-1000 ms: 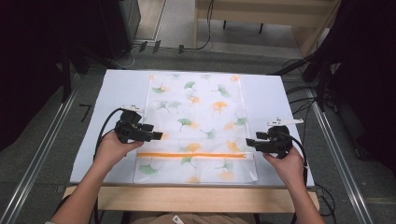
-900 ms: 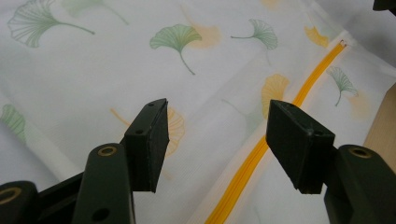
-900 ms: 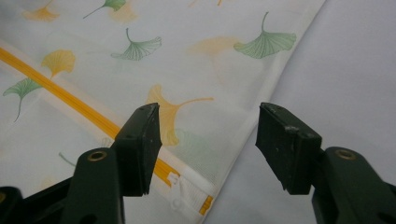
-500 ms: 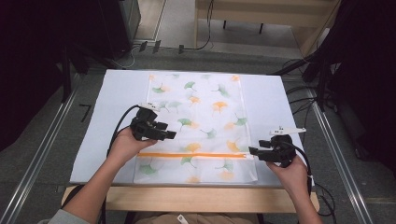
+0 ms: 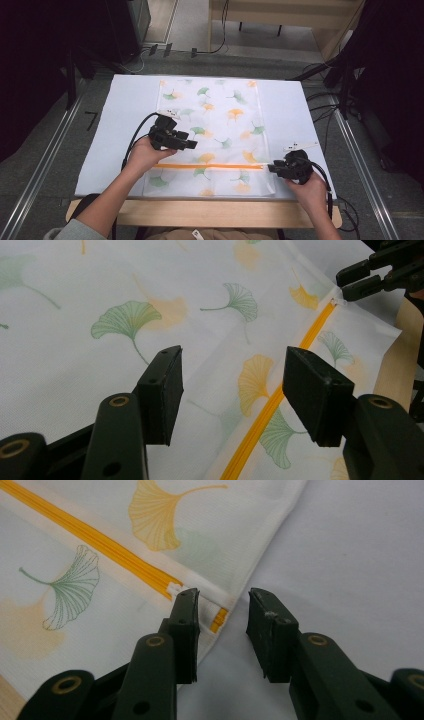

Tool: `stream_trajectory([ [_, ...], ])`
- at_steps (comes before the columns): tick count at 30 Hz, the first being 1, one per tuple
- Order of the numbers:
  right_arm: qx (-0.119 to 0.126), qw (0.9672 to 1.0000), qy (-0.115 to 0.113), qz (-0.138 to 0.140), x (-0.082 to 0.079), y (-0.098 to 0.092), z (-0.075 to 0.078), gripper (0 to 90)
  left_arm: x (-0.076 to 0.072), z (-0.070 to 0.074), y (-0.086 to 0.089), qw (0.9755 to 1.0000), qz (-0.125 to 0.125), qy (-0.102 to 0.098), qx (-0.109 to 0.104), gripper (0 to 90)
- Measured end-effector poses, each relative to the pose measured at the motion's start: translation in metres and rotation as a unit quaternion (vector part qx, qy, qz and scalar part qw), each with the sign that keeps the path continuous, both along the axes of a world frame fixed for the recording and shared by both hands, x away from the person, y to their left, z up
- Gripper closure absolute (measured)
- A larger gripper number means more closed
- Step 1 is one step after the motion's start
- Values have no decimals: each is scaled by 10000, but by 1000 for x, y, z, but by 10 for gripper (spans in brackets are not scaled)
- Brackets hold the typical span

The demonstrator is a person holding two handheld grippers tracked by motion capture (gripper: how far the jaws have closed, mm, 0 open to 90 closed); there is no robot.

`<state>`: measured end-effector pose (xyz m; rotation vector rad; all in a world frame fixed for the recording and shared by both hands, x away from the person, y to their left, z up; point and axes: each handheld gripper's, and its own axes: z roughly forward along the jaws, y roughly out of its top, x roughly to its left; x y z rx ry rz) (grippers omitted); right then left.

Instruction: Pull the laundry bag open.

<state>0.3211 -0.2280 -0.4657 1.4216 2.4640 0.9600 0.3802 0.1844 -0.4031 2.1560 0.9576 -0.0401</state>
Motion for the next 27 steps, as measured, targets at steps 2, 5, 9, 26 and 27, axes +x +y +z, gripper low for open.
stream_trajectory([
  [2, -68, 9999, -50, 60, 0, 6, -1, 659, 0, -1, 0, 10000, -10, 5, 27, 423],
  [5, -154, 9998, -111, 92, 0, 12, -1, 660, 0, -1, -1, 10000, -28, -19, 32, 419],
  [9, -201, 9997, -143, 76, 1, 17, -1, 660, 0, -2, -3, 10000, -44, 8, -26, 398],
  [26, -106, 9999, -47, 78, 2, 25, -1, 848, -9, -7, -15, 9999, -125, 20, -49, 463],
  [27, -69, 9999, -20, 109, 3, 24, 0, 849, -10, -7, -17, 9998, -199, 44, -42, 505],
])
